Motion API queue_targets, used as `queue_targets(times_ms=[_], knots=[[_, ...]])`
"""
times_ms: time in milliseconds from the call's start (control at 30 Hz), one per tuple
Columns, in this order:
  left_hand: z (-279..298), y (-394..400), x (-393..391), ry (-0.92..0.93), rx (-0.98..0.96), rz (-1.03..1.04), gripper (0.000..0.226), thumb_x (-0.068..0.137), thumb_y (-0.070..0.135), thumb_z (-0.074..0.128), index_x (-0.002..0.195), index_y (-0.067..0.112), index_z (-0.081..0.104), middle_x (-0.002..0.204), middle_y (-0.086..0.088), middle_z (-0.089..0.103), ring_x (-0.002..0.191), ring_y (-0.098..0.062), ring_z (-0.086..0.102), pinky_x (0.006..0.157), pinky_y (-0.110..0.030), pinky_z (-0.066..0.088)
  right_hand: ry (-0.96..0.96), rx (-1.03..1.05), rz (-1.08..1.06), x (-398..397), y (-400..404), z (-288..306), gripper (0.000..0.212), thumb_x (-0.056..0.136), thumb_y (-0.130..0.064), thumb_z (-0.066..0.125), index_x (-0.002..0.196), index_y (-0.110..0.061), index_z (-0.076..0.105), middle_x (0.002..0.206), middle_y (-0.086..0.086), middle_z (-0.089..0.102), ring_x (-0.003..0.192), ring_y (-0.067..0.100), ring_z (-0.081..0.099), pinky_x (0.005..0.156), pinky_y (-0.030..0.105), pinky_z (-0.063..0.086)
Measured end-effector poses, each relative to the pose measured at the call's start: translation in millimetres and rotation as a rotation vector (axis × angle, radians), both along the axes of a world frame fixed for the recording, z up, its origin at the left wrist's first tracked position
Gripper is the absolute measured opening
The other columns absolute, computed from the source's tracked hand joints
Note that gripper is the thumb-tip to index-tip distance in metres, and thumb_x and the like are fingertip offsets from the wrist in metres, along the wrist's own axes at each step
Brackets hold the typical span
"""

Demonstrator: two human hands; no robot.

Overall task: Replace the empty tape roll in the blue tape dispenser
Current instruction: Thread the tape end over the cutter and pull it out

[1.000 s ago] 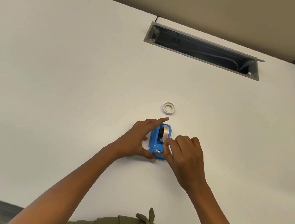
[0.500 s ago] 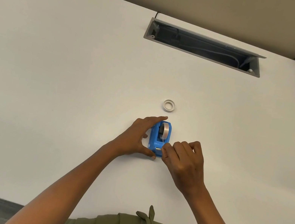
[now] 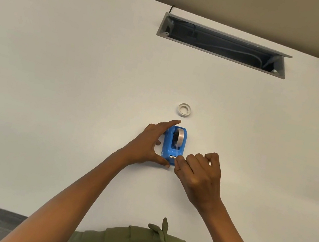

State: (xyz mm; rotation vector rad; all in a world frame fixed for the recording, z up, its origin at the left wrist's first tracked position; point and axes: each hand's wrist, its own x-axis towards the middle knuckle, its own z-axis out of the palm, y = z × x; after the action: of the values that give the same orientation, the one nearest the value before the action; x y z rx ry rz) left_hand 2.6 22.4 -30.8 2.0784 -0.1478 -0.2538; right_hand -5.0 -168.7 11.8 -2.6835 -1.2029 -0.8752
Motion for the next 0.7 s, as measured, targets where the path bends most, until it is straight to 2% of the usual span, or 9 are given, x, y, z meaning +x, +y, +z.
queue_targets(times_ms=[533, 633, 700], knots=[[-0.1, -0.5, 0.0, 0.009, 0.007, 0.019, 0.112, 0.054, 0.045, 0.084, 0.131, 0.065, 0.007, 0.124, 0.045, 0.027, 0.109, 0.018, 0.032, 0.076, 0.003, 0.036, -0.067, -0.088, 0.044, 2.9, 0.2, 1.6, 0.018, 0.084, -0.009, 0.061, 0.066, -0.008, 0.065, 0.052, 0.005, 0.051, 0.047, 0.021, 0.044, 0.063, 0.033, 0.025], [-0.8, -0.3, 0.2, 0.010, 0.004, 0.024, 0.113, 0.054, 0.044, 0.085, 0.133, 0.063, 0.006, 0.127, 0.039, 0.031, 0.110, 0.014, 0.034, 0.077, 0.002, 0.036, -0.065, -0.087, 0.057, 3.0, 1.0, 2.6, 0.021, 0.083, -0.007, 0.062, 0.062, -0.008, 0.062, 0.051, 0.005, 0.049, 0.046, 0.021, 0.042, 0.062, 0.033, 0.025], [-1.5, -0.3, 0.2, 0.012, 0.007, 0.026, 0.114, 0.055, 0.042, 0.085, 0.133, 0.063, 0.005, 0.129, 0.032, 0.033, 0.110, 0.014, 0.034, 0.078, 0.002, 0.036, -0.066, -0.084, 0.075, 3.3, 2.1, 2.2, 0.030, 0.089, -0.006, 0.053, 0.060, -0.008, 0.059, 0.051, 0.006, 0.048, 0.046, 0.022, 0.041, 0.062, 0.033, 0.025]])
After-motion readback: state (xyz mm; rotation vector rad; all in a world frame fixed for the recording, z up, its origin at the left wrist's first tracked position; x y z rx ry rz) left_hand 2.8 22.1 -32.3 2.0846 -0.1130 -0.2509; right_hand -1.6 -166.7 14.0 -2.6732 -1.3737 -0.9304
